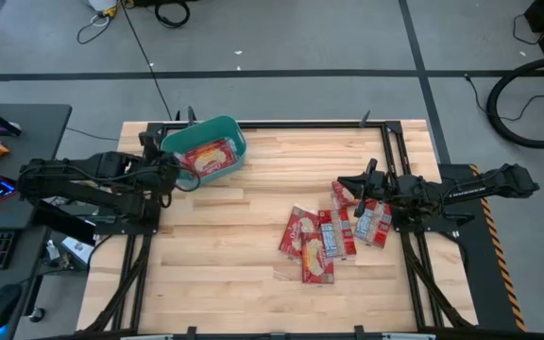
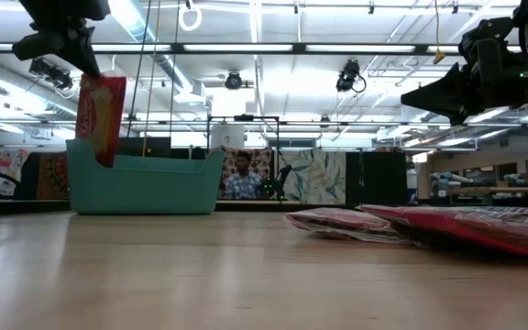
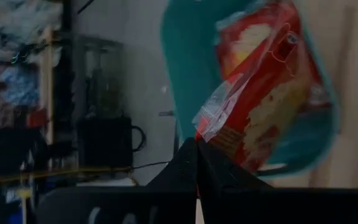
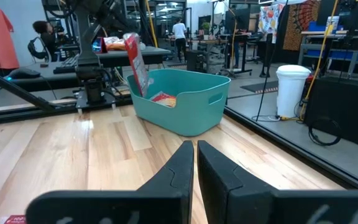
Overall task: Sort popcorn bags into baskets
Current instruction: Put the red popcorn bag into the green bin
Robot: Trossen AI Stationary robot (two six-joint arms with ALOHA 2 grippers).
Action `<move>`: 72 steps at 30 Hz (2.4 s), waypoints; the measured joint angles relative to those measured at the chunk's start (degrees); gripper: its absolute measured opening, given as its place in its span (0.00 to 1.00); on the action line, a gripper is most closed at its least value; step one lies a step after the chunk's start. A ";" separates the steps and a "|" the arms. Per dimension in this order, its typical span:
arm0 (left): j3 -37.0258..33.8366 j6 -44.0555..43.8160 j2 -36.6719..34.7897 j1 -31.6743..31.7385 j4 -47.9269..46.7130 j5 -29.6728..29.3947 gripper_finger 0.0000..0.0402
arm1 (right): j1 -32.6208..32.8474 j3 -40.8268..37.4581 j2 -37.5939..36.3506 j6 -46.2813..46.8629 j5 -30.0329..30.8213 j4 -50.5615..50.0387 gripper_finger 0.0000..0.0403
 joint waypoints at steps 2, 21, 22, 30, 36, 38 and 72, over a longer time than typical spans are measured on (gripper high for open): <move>0.00 3.08 0.02 0.02 0.01 2.16 0.00 | 0.01 -0.02 -0.01 0.01 0.00 -0.02 0.06; -0.04 22.38 4.05 2.12 8.46 4.10 0.00 | 0.01 -0.01 0.00 0.00 -0.01 -0.04 0.06; -0.07 23.34 4.57 2.92 8.47 4.12 0.00 | 0.01 -0.02 -0.01 0.01 0.00 -0.06 0.06; -0.07 31.88 7.14 8.78 11.16 8.67 0.00 | 0.00 -0.01 0.00 0.00 0.00 -0.06 0.06; -0.07 38.13 8.77 12.49 17.63 11.09 0.00 | 0.02 -0.02 0.00 0.00 -0.02 -0.02 0.06; -0.07 39.59 9.58 14.02 19.27 12.65 0.00 | 0.00 -0.02 -0.02 0.00 0.00 -0.06 0.06; -0.02 40.10 20.41 20.85 31.56 19.96 0.15 | 0.02 -0.02 -0.02 0.00 0.00 -0.06 0.06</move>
